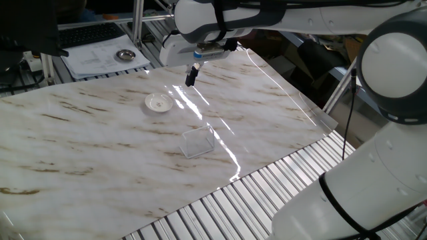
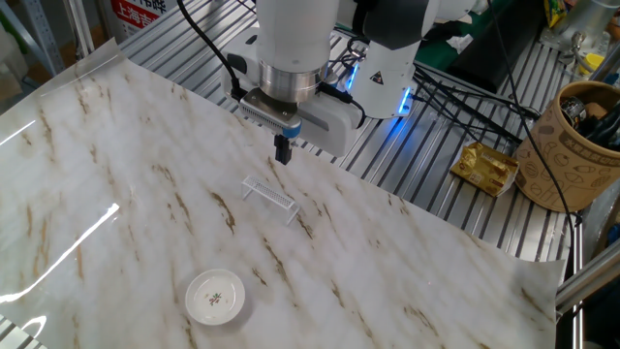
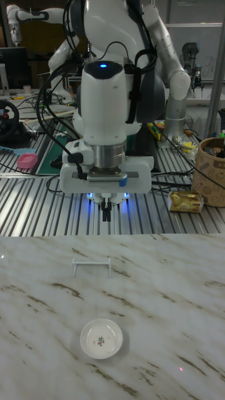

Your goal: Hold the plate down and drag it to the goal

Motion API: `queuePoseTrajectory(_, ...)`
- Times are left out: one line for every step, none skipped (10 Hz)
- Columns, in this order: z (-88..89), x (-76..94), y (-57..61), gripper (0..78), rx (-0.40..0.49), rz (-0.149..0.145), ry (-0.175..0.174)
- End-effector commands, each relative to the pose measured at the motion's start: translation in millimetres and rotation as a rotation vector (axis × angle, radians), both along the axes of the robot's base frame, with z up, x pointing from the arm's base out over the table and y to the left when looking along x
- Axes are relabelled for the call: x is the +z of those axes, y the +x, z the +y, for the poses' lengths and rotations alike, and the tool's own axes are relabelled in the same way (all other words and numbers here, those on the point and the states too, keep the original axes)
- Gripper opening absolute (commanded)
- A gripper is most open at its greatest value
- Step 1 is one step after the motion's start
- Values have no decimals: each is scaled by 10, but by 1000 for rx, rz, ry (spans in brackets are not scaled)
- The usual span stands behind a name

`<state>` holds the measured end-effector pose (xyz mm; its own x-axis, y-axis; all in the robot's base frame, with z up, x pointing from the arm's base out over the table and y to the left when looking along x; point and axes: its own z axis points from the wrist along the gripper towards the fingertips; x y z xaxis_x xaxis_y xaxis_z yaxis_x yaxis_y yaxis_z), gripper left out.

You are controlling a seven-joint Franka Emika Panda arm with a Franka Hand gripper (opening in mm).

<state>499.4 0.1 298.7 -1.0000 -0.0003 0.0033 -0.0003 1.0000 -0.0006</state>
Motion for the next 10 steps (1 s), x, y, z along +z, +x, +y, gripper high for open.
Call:
queuePoseTrajectory(0,0,0,0,-326,-61,58)
queuePoseTrajectory(0,0,0,0,-324,-63,39)
queuePoseTrajectory(0,0,0,0,-322,-64,25)
queuePoseTrajectory(0,0,0,0,-322,-63,25)
queuePoseTrajectory(0,0,0,0,-322,-62,25)
queuePoseTrajectory(0,0,0,0,-324,-59,29)
queuePoseTrajectory(2,4,18,0,-324,-59,30)
queuePoseTrajectory(9,16,69,0,-329,-58,31)
queuePoseTrajectory(15,27,131,0,-333,-57,32)
queuePoseTrajectory(22,30,191,0,-333,-53,33)
